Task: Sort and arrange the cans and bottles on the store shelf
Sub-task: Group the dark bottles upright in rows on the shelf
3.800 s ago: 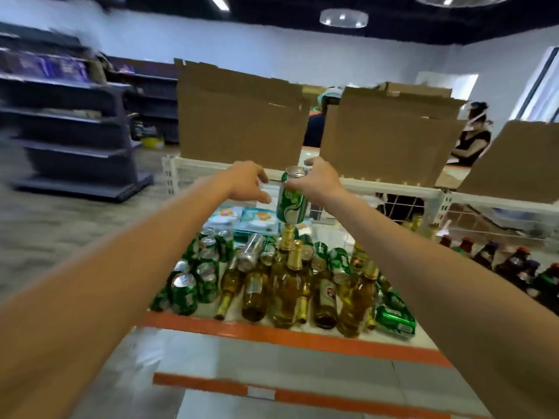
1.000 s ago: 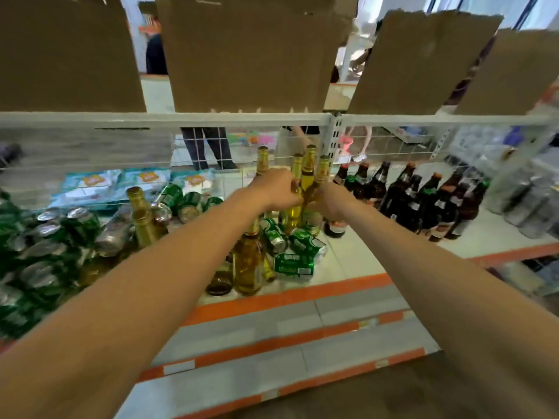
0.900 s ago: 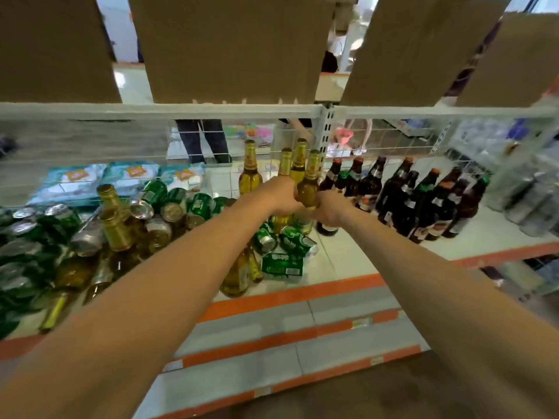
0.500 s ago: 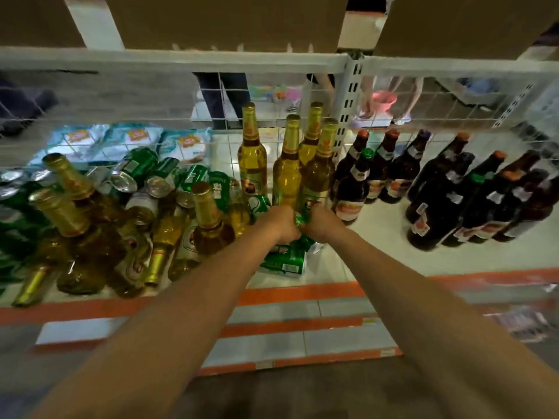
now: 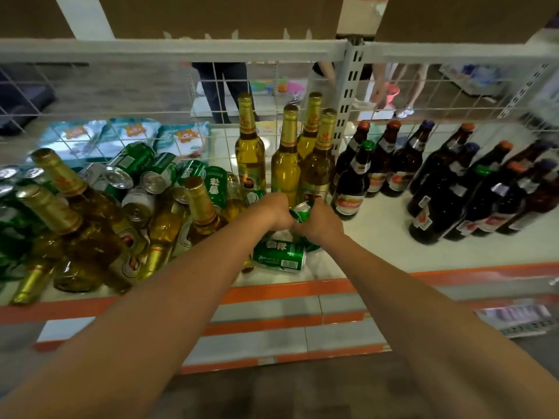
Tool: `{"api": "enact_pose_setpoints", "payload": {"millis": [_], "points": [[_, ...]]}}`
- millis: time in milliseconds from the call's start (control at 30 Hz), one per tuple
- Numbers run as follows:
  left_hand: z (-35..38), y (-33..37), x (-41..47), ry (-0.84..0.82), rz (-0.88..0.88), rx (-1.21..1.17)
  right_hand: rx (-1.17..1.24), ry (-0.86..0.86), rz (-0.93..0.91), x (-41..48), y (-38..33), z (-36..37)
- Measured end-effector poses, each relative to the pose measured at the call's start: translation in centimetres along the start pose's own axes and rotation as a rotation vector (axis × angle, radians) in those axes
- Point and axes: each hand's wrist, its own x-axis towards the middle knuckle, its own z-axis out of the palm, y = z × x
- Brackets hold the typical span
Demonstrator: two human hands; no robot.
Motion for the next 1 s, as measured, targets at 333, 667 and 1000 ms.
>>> {"api": "enact_pose_setpoints", "payload": {"millis": [333,667,1000], "points": [[-12.5,1.5,-8.2,0.213,0.201,0.053,0.206,0.183,-0.080,-6.2,-6.3,-10.1],[-23.6,-10.0,-21.4,0.408,0.159,0.096,0.289,0.316,-0.349,-16.1,-25.1,-14.9],[-25.4,-28.2,-32.6,0.478,-0.023,-0.026,0.409,0.110,-0.549,-24.6,-42.9,-4.2]]}}
